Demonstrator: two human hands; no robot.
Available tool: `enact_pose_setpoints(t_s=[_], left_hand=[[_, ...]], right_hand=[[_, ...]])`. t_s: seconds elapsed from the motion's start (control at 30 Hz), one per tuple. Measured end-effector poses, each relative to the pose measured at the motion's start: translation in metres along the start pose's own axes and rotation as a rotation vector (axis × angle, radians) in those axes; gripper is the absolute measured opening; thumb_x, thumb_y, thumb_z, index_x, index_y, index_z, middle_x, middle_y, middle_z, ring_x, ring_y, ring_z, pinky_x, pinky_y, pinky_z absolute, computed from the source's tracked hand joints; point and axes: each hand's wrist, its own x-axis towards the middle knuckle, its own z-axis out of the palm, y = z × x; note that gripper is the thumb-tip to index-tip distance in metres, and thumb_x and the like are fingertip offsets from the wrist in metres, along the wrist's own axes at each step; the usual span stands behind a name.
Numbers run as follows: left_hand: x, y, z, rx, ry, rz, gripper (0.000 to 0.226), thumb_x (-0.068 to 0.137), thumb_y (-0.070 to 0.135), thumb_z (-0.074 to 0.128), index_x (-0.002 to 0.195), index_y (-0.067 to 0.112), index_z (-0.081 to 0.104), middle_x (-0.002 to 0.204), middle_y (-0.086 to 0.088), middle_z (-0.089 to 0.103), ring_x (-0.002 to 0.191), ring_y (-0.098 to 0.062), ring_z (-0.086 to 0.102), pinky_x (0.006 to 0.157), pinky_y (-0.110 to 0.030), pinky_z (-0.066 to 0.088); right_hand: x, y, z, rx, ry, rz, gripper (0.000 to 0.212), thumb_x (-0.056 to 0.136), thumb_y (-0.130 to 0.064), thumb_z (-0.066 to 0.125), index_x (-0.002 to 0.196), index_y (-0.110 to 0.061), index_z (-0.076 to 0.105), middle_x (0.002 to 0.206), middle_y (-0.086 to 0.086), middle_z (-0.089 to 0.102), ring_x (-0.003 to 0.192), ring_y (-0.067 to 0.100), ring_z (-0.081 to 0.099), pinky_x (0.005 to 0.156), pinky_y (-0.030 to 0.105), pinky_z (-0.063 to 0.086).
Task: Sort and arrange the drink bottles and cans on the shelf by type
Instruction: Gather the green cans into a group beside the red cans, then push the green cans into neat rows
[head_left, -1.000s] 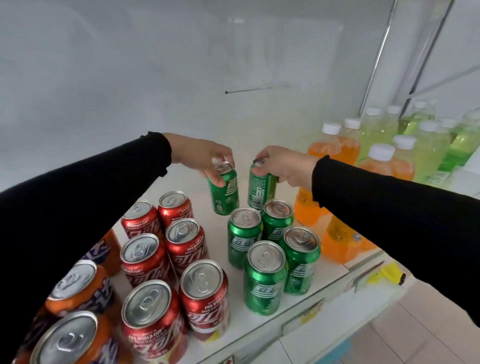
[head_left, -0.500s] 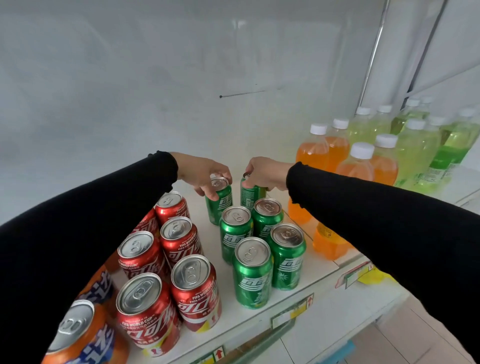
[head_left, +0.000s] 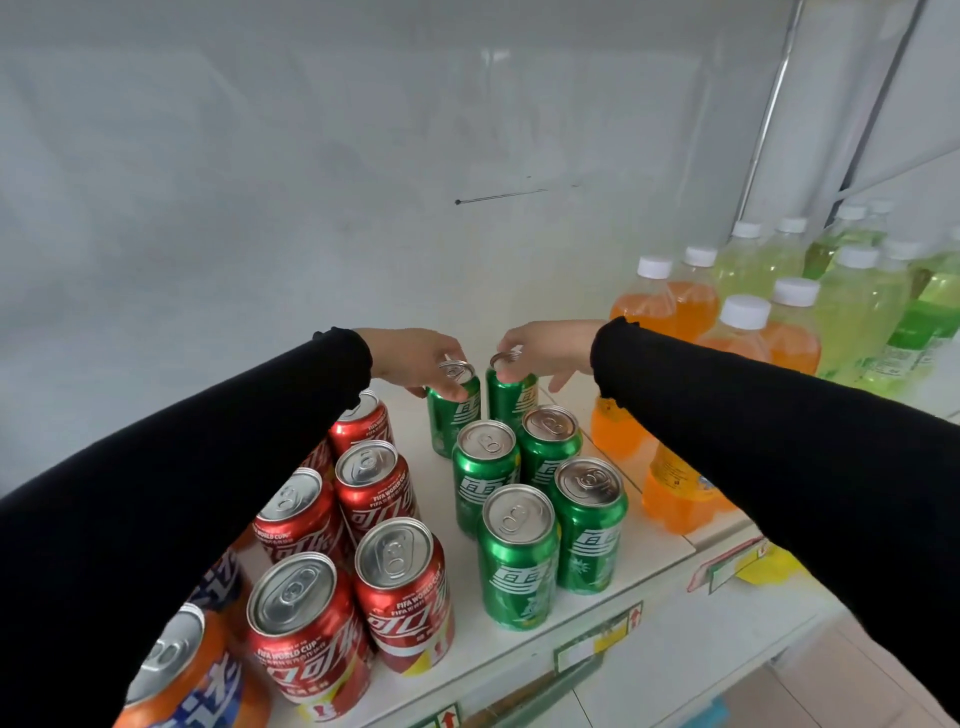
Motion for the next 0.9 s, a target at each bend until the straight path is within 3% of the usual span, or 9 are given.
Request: enact_pose_setpoints(t_s=[0.13, 0.27, 0.4, 0.6, 0.7, 0.8, 0.9], left_hand=[[-0.001, 0.001, -0.001, -0.008, -0.056, 0.001, 0.049, 0.087, 0.029, 0.078, 0.130, 0.021, 0.057, 0.127, 0.002, 0.060, 0.107, -0.013, 0.062, 0.094, -0.031, 0.057], [-0.004, 0.003, 0.003, -0.012, -0.072, 0.022, 0.048, 0.085, 0.031, 0.079, 0.127, 0.025, 0.056, 0.123, 0.004, 0.059, 0.103, -0.011, 0.063, 0.084, -0.024, 0.058], [-0.006, 0.005, 0.007, -0.022, -0.081, 0.036, 0.044, 0.085, 0.032, 0.079, 0.123, 0.027, 0.056, 0.121, 0.006, 0.059, 0.099, -0.008, 0.063, 0.076, -0.018, 0.056], [-0.012, 0.013, 0.010, 0.036, -0.082, -0.005, 0.047, 0.086, 0.034, 0.078, 0.126, 0.026, 0.055, 0.127, 0.001, 0.058, 0.105, -0.021, 0.066, 0.092, -0.032, 0.058], [-0.018, 0.017, 0.013, 0.065, -0.053, -0.015, 0.056, 0.088, 0.036, 0.075, 0.138, 0.025, 0.050, 0.138, -0.001, 0.056, 0.113, -0.020, 0.062, 0.096, -0.029, 0.053], [-0.028, 0.022, 0.017, 0.117, 0.017, -0.022, 0.072, 0.092, 0.047, 0.067, 0.153, 0.026, 0.035, 0.153, -0.002, 0.044, 0.136, -0.023, 0.047, 0.107, -0.031, 0.036], [-0.053, 0.031, 0.017, 0.186, 0.194, 0.029, 0.069, 0.094, 0.050, 0.062, 0.153, 0.025, 0.036, 0.157, -0.002, 0.042, 0.139, -0.022, 0.044, 0.106, -0.031, 0.034]], right_hand=[[0.002, 0.002, 0.003, -0.020, 0.009, 0.001, 0.050, 0.096, -0.036, 0.065, 0.140, -0.016, 0.052, 0.137, 0.011, 0.055, 0.105, 0.032, 0.069, 0.093, 0.046, 0.057], [-0.005, 0.001, 0.005, -0.157, 0.002, -0.019, 0.050, 0.099, -0.040, 0.060, 0.138, -0.009, 0.052, 0.131, 0.012, 0.058, 0.098, 0.034, 0.071, 0.088, 0.045, 0.059], [-0.017, 0.000, 0.004, -0.135, -0.050, -0.043, 0.052, 0.099, -0.037, 0.061, 0.141, -0.010, 0.049, 0.135, 0.013, 0.056, 0.101, 0.034, 0.071, 0.089, 0.041, 0.059], [-0.030, -0.003, 0.007, -0.167, -0.014, -0.060, 0.053, 0.100, -0.036, 0.059, 0.143, -0.006, 0.049, 0.134, 0.012, 0.058, 0.098, 0.034, 0.072, 0.082, 0.038, 0.057], [-0.034, -0.003, 0.011, -0.174, 0.041, -0.076, 0.054, 0.100, -0.038, 0.059, 0.143, -0.007, 0.049, 0.134, 0.010, 0.058, 0.098, 0.034, 0.070, 0.080, 0.038, 0.058], [-0.038, -0.003, 0.013, -0.214, 0.113, -0.093, 0.063, 0.100, -0.045, 0.055, 0.149, -0.008, 0.043, 0.148, 0.012, 0.050, 0.126, 0.032, 0.057, 0.099, 0.039, 0.048], [-0.053, -0.005, 0.009, -0.084, 0.270, -0.159, 0.062, 0.102, -0.046, 0.051, 0.152, -0.012, 0.039, 0.156, 0.007, 0.042, 0.140, 0.025, 0.044, 0.107, 0.035, 0.036]])
